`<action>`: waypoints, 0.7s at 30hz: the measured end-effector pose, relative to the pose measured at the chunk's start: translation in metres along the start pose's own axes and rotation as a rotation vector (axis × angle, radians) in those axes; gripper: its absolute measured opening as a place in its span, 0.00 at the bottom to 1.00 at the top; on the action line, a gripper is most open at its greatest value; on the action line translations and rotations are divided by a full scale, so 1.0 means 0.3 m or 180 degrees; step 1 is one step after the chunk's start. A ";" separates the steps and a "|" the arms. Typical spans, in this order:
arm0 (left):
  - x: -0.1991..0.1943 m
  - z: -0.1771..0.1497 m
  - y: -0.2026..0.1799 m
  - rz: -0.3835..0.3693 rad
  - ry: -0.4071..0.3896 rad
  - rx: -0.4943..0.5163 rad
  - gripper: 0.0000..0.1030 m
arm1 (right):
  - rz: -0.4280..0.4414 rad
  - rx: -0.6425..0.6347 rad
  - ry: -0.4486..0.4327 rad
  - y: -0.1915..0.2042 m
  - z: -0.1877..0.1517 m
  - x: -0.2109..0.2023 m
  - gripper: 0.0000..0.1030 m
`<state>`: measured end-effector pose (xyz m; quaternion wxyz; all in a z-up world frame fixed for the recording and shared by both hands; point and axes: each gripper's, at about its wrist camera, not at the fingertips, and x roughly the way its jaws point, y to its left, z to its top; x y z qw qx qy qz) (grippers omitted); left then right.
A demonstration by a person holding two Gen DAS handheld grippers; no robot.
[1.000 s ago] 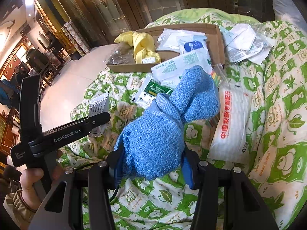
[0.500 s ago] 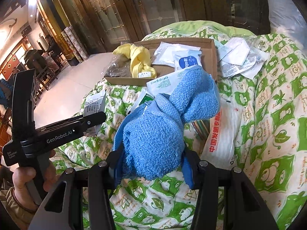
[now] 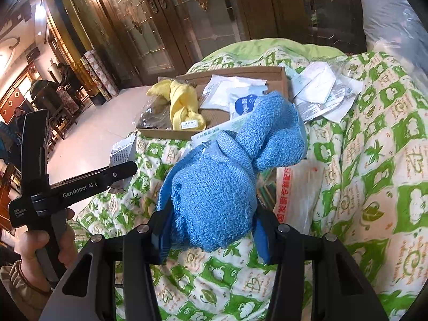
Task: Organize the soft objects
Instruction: 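Lift the blue towel with right tool while left tool lifts the white sachet, then lower the blue towel into the box with right tool while left tool lowers the sachet onto the yellow towel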
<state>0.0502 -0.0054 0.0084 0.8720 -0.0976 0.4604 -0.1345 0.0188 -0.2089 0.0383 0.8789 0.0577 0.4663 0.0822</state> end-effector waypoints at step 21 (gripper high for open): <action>0.027 0.118 0.022 -0.0003 -0.0042 0.0051 0.42 | 0.0047 0.0203 -0.0250 -0.085 0.193 -0.060 0.48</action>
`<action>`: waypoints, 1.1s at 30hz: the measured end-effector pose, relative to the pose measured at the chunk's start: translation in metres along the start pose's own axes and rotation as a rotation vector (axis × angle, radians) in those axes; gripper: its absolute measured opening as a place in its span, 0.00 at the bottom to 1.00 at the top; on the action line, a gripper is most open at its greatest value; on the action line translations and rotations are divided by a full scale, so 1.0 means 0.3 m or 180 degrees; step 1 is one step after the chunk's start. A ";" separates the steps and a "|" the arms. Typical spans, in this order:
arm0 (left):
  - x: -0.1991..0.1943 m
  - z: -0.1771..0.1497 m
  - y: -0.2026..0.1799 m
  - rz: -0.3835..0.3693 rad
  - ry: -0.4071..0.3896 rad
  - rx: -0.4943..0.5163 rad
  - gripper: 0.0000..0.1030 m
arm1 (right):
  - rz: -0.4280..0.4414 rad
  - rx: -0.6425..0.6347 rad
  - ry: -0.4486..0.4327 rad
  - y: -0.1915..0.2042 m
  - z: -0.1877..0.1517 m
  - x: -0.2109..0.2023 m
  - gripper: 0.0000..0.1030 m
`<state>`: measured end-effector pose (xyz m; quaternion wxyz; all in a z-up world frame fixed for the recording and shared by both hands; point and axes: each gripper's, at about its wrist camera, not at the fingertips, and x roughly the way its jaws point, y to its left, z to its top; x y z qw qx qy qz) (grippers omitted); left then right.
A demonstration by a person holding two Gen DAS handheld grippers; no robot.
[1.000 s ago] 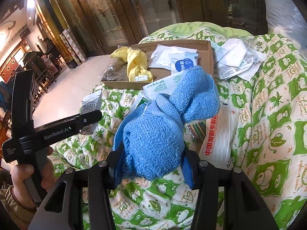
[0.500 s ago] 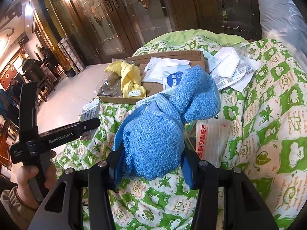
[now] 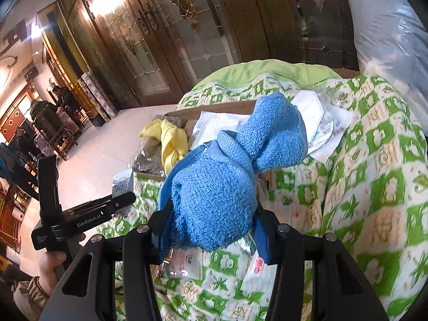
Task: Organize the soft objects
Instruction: 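Lower the blue towel into the box with right tool while left tool lowers the sachet onto the yellow towel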
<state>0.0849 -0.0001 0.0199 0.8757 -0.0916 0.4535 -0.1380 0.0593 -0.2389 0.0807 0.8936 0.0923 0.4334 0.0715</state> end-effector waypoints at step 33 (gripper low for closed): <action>0.325 0.264 0.063 0.0596 0.0357 0.0392 0.43 | 0.0262 -0.0014 0.0166 -0.029 0.395 0.433 0.48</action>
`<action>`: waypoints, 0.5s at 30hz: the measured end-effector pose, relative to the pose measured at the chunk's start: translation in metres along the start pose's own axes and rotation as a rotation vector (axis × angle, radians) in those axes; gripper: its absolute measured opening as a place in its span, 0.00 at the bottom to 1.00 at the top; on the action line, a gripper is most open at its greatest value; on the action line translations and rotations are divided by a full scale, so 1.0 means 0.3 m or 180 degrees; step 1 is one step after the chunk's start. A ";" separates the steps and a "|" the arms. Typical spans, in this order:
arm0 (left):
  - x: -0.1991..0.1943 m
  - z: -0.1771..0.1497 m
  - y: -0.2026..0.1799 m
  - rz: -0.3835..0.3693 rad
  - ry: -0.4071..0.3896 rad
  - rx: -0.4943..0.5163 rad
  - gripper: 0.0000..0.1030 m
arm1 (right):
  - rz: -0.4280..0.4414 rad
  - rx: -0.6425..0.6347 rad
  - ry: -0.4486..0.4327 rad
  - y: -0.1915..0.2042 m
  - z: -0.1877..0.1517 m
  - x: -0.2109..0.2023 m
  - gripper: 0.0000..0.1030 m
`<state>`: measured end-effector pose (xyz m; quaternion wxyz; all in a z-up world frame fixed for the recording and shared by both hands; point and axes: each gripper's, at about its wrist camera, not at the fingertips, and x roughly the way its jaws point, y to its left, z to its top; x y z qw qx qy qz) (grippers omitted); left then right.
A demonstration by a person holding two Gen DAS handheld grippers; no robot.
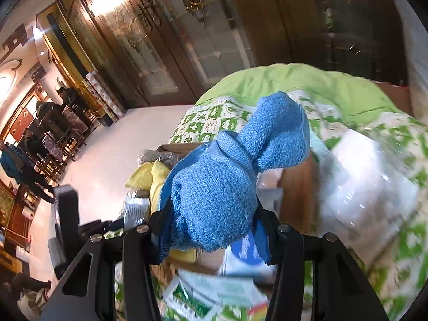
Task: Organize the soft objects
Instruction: 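Lower the blue towel into the box with right tool while left tool lowers the sachet onto the yellow towel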
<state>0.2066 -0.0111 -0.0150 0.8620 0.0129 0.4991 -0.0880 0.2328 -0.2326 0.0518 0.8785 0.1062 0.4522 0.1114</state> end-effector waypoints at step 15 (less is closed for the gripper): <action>0.027 0.011 0.007 -0.0030 -0.0016 -0.0009 0.43 | -0.0067 0.0360 0.0325 -0.123 0.054 0.321 0.48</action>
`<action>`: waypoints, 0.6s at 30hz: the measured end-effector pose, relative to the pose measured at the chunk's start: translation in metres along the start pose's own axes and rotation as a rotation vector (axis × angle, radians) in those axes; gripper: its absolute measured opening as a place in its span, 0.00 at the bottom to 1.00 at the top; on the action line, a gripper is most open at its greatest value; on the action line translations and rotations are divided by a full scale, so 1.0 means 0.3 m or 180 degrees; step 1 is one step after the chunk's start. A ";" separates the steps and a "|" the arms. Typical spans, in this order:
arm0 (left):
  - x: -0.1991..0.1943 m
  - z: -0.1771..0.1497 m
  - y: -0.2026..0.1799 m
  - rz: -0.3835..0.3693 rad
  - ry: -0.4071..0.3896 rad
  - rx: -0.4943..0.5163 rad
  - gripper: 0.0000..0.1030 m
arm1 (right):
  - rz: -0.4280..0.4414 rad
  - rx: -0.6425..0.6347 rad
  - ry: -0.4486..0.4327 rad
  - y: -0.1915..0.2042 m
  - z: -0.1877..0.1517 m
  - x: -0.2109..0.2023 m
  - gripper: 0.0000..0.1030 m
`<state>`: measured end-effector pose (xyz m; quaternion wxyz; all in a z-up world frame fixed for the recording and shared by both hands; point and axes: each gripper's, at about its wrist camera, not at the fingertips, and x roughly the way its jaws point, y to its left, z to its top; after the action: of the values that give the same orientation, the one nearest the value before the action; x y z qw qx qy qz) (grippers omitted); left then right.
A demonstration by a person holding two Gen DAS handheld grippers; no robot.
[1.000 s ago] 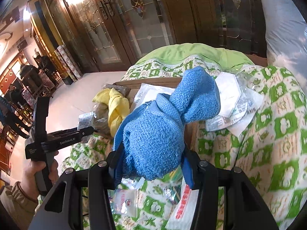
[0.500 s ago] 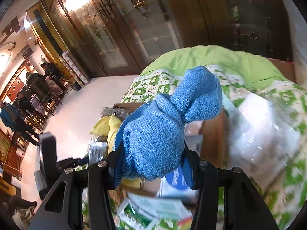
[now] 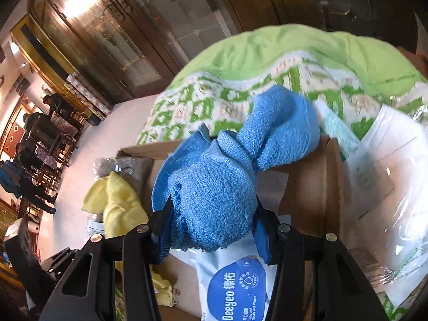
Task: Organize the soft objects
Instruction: 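Lower the blue towel into the box with right tool while left tool lowers the sachet onto the yellow towel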
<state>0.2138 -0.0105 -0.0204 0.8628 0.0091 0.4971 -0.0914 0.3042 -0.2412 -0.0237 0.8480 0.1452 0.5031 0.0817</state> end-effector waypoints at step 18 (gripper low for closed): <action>0.019 0.019 -0.005 -0.0026 0.0072 -0.0103 0.54 | -0.0094 0.0018 -0.0025 -0.021 -0.030 0.027 0.59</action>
<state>0.2212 -0.0133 -0.0224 0.8568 -0.0058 0.5083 -0.0867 0.3002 -0.2434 -0.0365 0.8507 0.1404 0.5021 0.0672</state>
